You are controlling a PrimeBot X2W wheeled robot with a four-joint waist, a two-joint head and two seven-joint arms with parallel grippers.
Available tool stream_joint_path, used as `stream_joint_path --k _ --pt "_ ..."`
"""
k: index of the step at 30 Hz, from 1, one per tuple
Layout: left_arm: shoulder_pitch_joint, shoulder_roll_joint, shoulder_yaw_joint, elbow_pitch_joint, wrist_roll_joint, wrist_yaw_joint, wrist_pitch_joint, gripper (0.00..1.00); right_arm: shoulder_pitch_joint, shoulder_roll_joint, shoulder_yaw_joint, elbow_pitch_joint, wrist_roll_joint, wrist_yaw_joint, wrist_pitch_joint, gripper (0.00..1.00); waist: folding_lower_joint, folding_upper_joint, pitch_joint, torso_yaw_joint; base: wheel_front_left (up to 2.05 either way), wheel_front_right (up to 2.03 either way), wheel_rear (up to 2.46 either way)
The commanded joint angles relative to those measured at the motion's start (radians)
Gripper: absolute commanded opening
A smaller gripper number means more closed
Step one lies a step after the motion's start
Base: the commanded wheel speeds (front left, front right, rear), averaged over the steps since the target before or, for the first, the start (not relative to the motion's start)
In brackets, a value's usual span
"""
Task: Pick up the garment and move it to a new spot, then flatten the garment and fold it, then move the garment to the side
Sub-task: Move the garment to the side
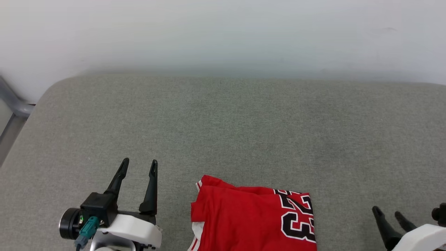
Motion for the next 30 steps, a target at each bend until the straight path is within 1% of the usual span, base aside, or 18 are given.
stream_joint_path --k 1,3,7,9,14,18,19,20,21,22,26,27,29,30 --pt "-0.023 -0.010 0.003 -0.003 0.009 -0.008 -0.007 1.00 -0.025 -0.015 0.004 0.033 0.044 0.000 0.080 1.00 0.0000 0.0000 0.025 0.024 0.00 0.00 0.00" --pt "-0.033 -0.017 0.004 -0.001 0.014 -0.015 -0.007 1.00 -0.028 -0.026 0.021 0.068 0.083 0.000 0.171 1.00 0.0000 0.0000 0.038 0.040 0.00 0.00 0.00" --pt "-0.051 -0.030 0.006 0.010 0.019 -0.028 -0.007 1.00 -0.048 -0.014 0.071 0.098 0.176 0.000 0.290 1.00 0.0000 0.0000 0.064 0.069 0.00 0.00 0.00" --pt "-0.065 -0.036 0.007 0.014 0.023 -0.037 -0.007 1.00 -0.056 -0.008 0.090 0.119 0.223 0.000 0.329 1.00 0.0000 0.0000 0.079 0.084 0.00 0.00 0.00" --pt "-0.086 -0.048 0.015 0.022 0.032 -0.053 -0.007 1.00 -0.094 0.009 0.134 0.173 0.334 0.000 0.376 1.00 0.0000 0.0000 0.107 0.115 0.00 0.00 0.00" --pt "-0.098 -0.055 0.026 0.028 0.037 -0.064 -0.007 1.00 -0.115 0.014 0.152 0.258 0.373 -0.001 0.418 1.00 0.0000 0.0000 0.126 0.132 0.00 0.00 0.00" --pt "-0.100 -0.056 0.028 0.030 0.040 -0.068 -0.007 1.00 -0.120 0.016 0.159 0.279 0.379 -0.001 0.432 0.75 0.0000 0.0000 0.130 0.135 0.00 0.00 0.00" --pt "-0.099 -0.058 0.030 0.033 0.043 -0.069 -0.007 1.00 -0.124 0.017 0.165 0.298 0.390 -0.001 0.443 0.33 0.0000 0.0000 0.131 0.137 0.00 0.00 0.00" --pt "-0.099 -0.059 0.032 0.033 0.044 -0.070 -0.007 1.00 -0.130 0.018 0.172 0.308 0.398 -0.001 0.445 0.07 0.0000 0.0000 0.134 0.139 0.00 0.00 0.00" --pt "-0.100 -0.061 0.034 0.034 0.045 -0.073 -0.007 1.00 -0.137 0.018 0.179 0.313 0.403 -0.001 0.448 0.00 0.0000 0.0000 0.136 0.141 0.00 0.00 0.00" --pt "-0.098 -0.067 0.046 0.037 0.052 -0.079 -0.007 1.00 -0.177 0.019 0.210 0.282 0.414 -0.001 0.412 0.00 0.0000 0.0000 0.133 0.138 0.00 0.00 0.00" --pt "-0.097 -0.068 0.049 0.036 0.053 -0.081 -0.007 1.00 -0.186 0.013 0.221 0.263 0.399 -0.001 0.398 0.00 0.0000 0.0000 0.129 0.134 0.00 0.00 0.00" --pt "-0.093 -0.066 0.056 0.034 0.060 -0.082 -0.007 1.00 -0.199 -0.016 0.247 0.228 0.364 -0.001 0.374 0.00 0.0000 0.0000 0.119 0.123 0.00 0.00 0.00" --pt "-0.093 -0.066 0.056 0.034 0.060 -0.082 -0.007 1.00 -0.199 -0.016 0.247 0.228 0.364 -0.001 0.374 0.00 0.0000 0.0000 0.119 0.123 0.00 0.00 0.00"
